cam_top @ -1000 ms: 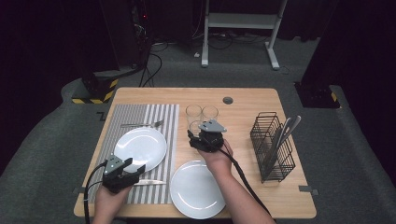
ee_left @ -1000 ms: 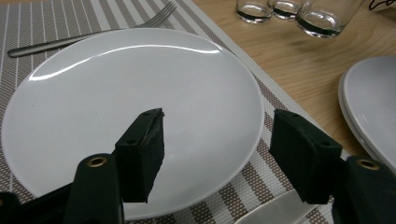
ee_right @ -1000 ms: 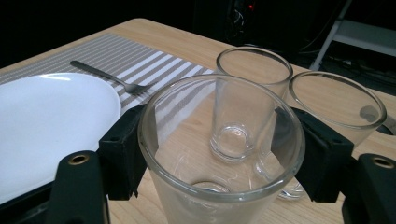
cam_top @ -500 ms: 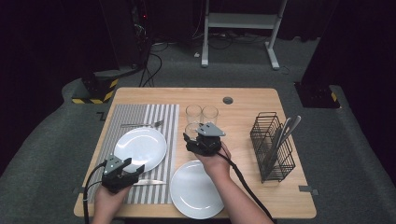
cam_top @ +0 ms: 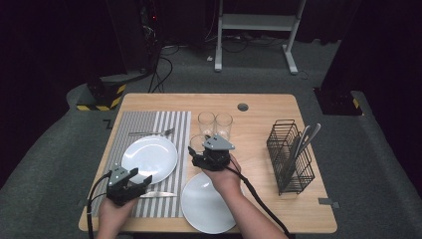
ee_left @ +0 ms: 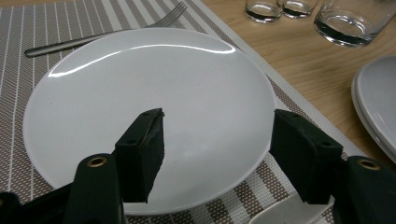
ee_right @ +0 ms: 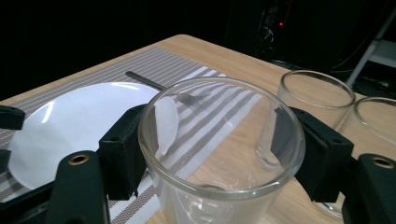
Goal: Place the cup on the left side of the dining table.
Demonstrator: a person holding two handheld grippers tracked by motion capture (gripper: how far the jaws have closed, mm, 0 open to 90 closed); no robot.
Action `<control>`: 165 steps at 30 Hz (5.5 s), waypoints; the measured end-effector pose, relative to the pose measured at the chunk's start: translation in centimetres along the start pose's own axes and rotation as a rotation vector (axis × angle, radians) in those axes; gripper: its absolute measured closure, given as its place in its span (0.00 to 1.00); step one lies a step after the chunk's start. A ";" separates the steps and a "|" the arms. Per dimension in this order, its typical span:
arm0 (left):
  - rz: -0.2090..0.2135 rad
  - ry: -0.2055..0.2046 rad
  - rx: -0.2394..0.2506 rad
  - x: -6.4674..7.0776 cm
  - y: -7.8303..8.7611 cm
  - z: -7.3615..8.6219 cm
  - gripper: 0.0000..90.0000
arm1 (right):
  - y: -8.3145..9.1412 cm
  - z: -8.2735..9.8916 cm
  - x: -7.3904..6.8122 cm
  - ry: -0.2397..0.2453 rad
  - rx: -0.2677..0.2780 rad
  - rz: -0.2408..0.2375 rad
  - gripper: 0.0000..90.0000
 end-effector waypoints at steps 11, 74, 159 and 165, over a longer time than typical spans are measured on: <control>0.004 0.007 0.005 -0.2 0.1 0.0 0.39 | -0.5 0.0 -2.2 0.005 0.002 -0.049 0.32; -0.003 0.011 0.012 -0.4 0.3 -0.1 0.39 | -1.9 3.2 -9.7 0.066 -0.053 -0.202 0.32; 0.000 -0.009 -0.008 -0.1 0.3 0.2 0.39 | -2.1 1.7 -9.6 0.051 -0.043 -0.212 0.15; 0.003 -0.013 -0.012 0.1 0.1 0.3 0.39 | -1.7 1.2 -9.3 0.054 -0.036 -0.211 0.16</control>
Point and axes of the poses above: each handheld gripper's, and its own axes: y roughly backward along the jaws, z roughly out of its underside, x roughly to its right, the point moved 9 cm from there along -y, roughly forward along the jaws, and after that the axes turned 2 degrees about -z, right-handed, at the moved point
